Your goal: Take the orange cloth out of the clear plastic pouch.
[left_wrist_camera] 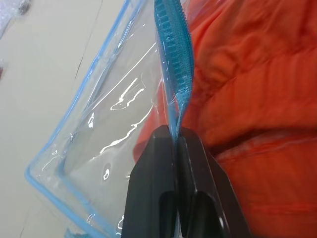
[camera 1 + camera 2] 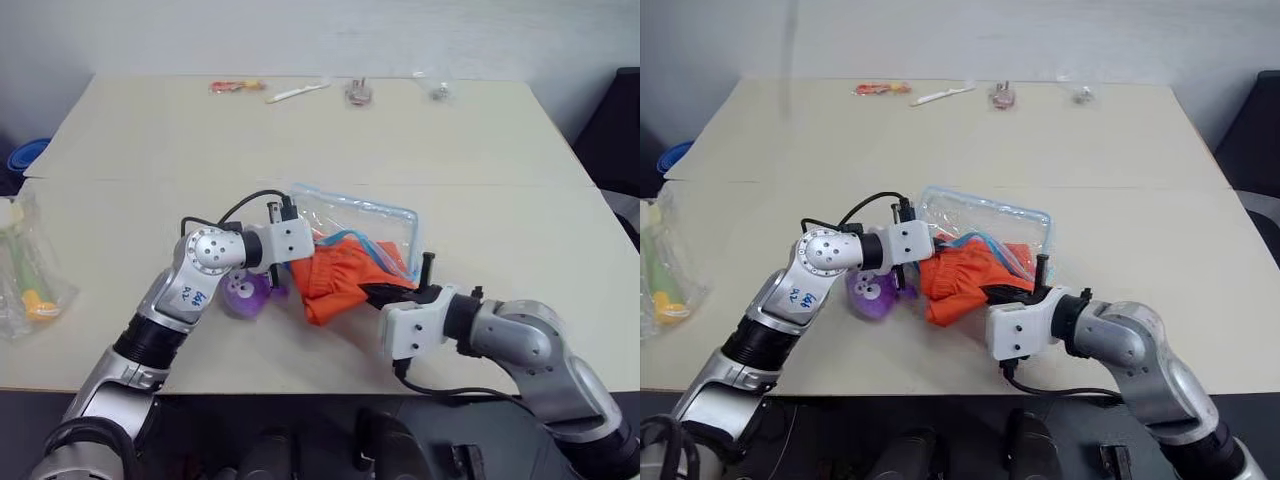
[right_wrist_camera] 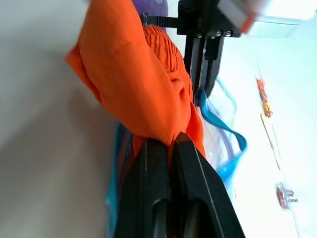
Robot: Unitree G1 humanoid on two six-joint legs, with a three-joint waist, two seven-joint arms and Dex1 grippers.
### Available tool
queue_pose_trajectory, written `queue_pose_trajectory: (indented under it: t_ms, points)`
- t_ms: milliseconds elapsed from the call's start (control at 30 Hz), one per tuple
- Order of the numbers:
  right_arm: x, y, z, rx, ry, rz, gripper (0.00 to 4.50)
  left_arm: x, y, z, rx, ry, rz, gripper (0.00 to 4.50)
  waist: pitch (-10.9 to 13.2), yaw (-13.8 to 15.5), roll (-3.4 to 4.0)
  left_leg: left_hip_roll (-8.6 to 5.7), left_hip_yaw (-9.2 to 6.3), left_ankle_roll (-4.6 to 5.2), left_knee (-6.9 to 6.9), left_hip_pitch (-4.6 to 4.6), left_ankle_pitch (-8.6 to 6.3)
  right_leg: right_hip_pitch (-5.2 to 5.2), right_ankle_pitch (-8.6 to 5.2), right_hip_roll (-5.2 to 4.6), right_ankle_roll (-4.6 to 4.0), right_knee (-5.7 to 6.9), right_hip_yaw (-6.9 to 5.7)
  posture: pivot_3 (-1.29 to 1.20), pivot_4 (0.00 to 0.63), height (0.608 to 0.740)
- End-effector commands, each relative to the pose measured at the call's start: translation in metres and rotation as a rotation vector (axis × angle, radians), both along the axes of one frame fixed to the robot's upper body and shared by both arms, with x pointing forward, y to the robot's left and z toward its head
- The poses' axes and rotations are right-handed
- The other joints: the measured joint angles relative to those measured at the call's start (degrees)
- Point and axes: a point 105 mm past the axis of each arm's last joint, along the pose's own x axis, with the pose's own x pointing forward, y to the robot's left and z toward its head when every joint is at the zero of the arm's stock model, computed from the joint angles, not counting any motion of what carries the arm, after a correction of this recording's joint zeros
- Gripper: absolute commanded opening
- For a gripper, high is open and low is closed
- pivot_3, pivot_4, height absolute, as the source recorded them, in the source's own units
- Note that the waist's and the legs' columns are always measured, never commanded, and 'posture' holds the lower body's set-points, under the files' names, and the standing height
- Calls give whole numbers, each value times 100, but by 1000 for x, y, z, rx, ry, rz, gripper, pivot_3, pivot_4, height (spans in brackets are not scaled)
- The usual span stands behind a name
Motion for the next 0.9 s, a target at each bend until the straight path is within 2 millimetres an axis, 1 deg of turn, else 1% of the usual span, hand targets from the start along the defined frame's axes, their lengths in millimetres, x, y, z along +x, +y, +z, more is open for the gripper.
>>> queue_pose_trajectory:
  t_ms: [33,133,233,267,300,367,433,500,600,700,733,800,900]
  points:
    - [-13,-8,23,20,-15,24,24,11,2,9,-28,-29,41,0,0,4,-1,-1,0,1,0,-1,0,0,0,-1,0,0,0,0,150,740]
    - [-16,-15,30,9,-14,15,24,15,-4,11,-68,-8,45,0,0,9,-1,-2,0,3,1,-2,1,1,1,-1,1,0,-2,0,150,740]
    - [-17,-18,39,24,-16,4,24,13,-8,16,-111,22,35,0,0,4,-2,-2,0,3,1,-1,1,1,1,-1,1,1,-1,0,150,740]
    - [-18,-19,42,28,-16,3,0,13,-7,18,-118,22,36,484,0,2,-2,-1,0,3,0,-1,1,1,1,-1,1,1,-1,0,150,740]
    - [-19,-19,43,29,-15,2,0,13,-6,19,-120,20,37,676,0,1,-2,-1,-1,3,0,-1,1,1,1,-2,1,1,-1,0,150,740]
    - [-23,-19,48,42,-6,5,0,8,2,24,-118,18,21,1199,1,-1,-2,0,-1,3,0,0,1,1,1,-1,1,1,0,0,150,740]
    - [-28,-19,53,53,6,9,0,4,10,28,-118,23,13,1778,1,-4,-2,1,-3,2,0,-1,1,-1,1,-1,1,1,-1,0,150,740]
    - [-31,-20,57,59,13,9,0,3,14,31,-125,26,24,2452,1,-3,-2,3,-5,2,0,-1,1,0,1,-1,1,0,-1,0,150,740]
    - [-35,-24,67,84,31,10,0,-7,14,32,-164,103,-2,3373,1,19,-2,0,-9,2,5,-2,1,3,1,-4,1,1,-3,0,150,740]
    - [-34,-26,81,165,59,7,0,-20,13,31,-172,157,-55,4265,1,6,-2,1,-9,4,5,-2,0,4,1,-7,2,0,-2,0,150,740]
    - [-32,-26,84,186,63,8,0,-21,12,30,-163,151,-62,4484,1,-3,-2,1,-9,4,5,-2,0,4,1,-7,2,0,-2,0,150,740]
    - [-28,-24,84,202,74,16,0,-22,5,28,-142,122,-86,4484,1,-1,-2,4,-9,3,5,0,0,3,1,-3,2,1,-2,0,150,740]
    - [-25,-21,77,185,94,36,0,-21,-13,26,-133,102,-120,4484,1,23,-3,-2,-10,3,5,-1,0,5,1,-6,2,2,-3,0,150,740]
